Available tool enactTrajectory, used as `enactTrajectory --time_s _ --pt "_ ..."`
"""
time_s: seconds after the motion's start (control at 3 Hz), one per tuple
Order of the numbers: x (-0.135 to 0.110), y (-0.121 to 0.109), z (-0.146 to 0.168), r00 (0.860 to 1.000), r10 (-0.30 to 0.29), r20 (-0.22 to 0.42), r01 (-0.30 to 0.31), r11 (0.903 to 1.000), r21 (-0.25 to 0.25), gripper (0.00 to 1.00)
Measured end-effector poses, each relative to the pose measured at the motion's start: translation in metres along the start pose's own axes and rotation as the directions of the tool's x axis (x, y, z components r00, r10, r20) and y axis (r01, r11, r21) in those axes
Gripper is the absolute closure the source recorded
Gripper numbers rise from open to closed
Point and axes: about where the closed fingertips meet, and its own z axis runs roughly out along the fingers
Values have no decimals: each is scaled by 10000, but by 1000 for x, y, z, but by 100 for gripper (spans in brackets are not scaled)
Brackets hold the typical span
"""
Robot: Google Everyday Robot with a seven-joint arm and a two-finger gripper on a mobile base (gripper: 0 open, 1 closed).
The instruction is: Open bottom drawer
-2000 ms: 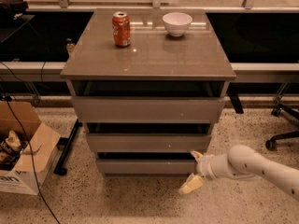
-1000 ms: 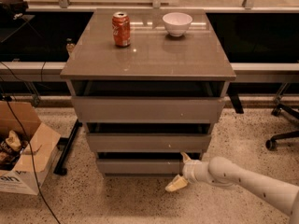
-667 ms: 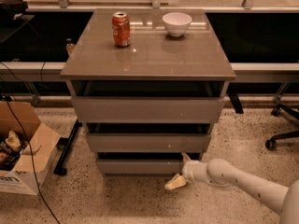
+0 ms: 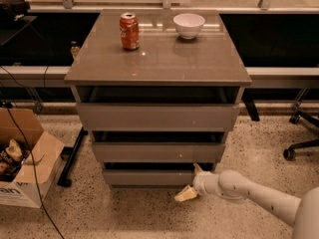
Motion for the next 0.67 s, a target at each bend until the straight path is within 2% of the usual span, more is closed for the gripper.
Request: enactTrajectory --time_s 0.67 --pt "19 -16 36 9993 214 -313 -209 9996 176 0"
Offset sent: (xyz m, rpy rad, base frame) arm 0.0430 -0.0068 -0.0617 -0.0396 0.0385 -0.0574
